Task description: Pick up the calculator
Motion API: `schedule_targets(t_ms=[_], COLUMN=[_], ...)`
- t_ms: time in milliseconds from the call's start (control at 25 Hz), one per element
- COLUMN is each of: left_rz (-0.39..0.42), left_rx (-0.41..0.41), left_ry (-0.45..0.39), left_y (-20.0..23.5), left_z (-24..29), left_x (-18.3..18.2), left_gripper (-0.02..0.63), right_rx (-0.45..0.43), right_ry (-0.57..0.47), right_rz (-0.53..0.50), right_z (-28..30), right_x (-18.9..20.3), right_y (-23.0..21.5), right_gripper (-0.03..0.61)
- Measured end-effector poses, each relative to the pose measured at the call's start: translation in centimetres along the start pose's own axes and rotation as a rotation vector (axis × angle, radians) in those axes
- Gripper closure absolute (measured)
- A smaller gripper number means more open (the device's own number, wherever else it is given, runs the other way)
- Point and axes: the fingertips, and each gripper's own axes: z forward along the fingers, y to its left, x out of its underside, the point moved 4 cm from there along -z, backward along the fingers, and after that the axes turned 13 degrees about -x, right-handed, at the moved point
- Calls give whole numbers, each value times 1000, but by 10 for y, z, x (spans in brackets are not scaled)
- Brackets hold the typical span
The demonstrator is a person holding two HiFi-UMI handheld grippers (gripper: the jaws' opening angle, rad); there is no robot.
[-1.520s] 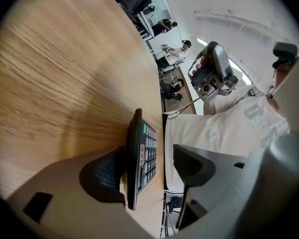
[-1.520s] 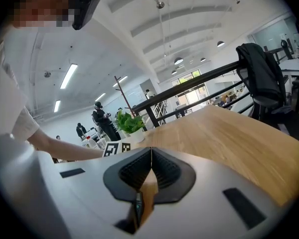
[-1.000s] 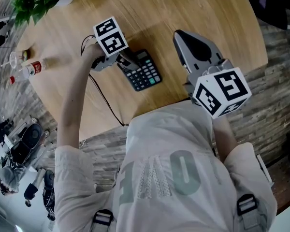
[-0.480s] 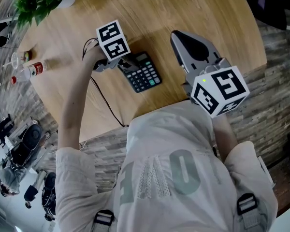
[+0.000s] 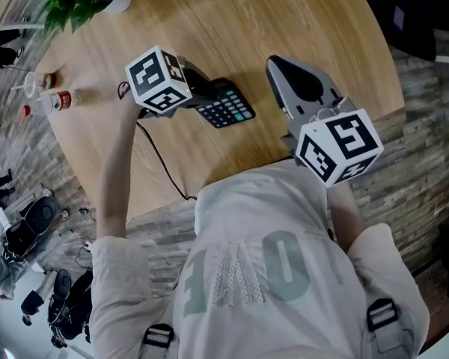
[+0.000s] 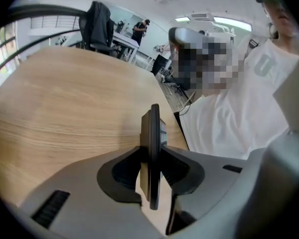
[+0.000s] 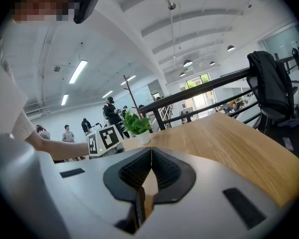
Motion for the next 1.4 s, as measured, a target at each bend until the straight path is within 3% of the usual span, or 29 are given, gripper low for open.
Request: schedule_targets(t_ms=[120, 440, 720, 880, 1040, 1120, 1400], left_rz=[4, -61, -285, -368, -501, -537, -520], left_rx=[-211, -781, -1382, -1570, -1798, -1836, -1892], left_ry=[-106, -490, -857, -1060, -1164, -1185, -1186], left_y=[8, -19, -68, -107, -137, -147, -158], left_z=[-34, -125, -211, -240, -241, -238, -244], left_x=[-12, -32, -24, -16, 2, 9, 19], left_gripper=[497, 497, 497, 497, 497, 497, 497], right_rx=[-11, -73, -98, -111, -118, -115, -74], right_ry=[-10, -55, -135, -164, -235, -280, -337], right_rz=[-36, -114, -188, -165, -197, -231, -318], right_z=[-1, -16, -16, -10, -1, -1, 1], right_x=[-10, -24, -33, -34, -41, -46, -48], right_y=[8, 44, 72, 83, 96, 104, 117], right_gripper=[560, 560, 560, 560, 560, 560, 558])
